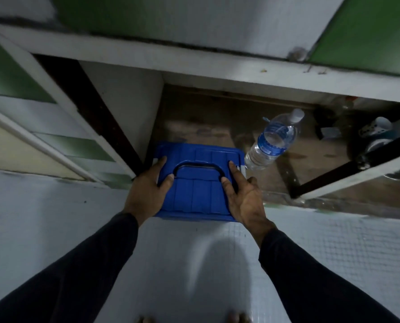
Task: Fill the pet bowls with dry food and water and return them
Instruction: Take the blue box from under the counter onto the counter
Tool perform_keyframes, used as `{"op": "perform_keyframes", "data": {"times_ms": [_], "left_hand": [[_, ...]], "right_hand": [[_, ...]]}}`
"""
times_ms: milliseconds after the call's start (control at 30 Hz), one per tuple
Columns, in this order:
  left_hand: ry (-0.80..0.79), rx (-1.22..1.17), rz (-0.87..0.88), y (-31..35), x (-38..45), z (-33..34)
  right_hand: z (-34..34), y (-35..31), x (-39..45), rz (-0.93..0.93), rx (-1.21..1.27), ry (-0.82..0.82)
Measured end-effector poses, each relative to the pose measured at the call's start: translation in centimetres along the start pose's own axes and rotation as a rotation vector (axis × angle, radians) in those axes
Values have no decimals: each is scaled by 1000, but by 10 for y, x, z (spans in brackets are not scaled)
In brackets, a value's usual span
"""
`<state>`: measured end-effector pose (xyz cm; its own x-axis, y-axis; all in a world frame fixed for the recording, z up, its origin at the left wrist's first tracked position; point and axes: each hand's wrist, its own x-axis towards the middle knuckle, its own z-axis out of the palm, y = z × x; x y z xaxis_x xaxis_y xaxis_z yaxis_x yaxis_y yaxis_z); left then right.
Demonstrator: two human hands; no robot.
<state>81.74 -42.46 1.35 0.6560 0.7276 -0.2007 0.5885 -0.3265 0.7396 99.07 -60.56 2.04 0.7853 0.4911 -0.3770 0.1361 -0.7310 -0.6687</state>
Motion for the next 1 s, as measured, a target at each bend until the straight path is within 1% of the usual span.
{"op": "perform_keyframes", "data": {"times_ms": [133,333,700,867,1000], "left_hand": [[-31,40,-26,21,-47,-25],[-99,75,-80,70,-115,-75],[-71,29,-85,191,-205,-202],[-67,47,-71,247,-224,-260],[-37,71,-36,294,-230,-302]], "right_hand": [[-23,-8,-57,57,-16,-29],[-77,-42,-144,32,-137,-67],[-186,-155,-258,-29,-206,-58],[-233,-212,-293,-56,-215,-50],[-270,-255,-311,-72,-158,-25]]}}
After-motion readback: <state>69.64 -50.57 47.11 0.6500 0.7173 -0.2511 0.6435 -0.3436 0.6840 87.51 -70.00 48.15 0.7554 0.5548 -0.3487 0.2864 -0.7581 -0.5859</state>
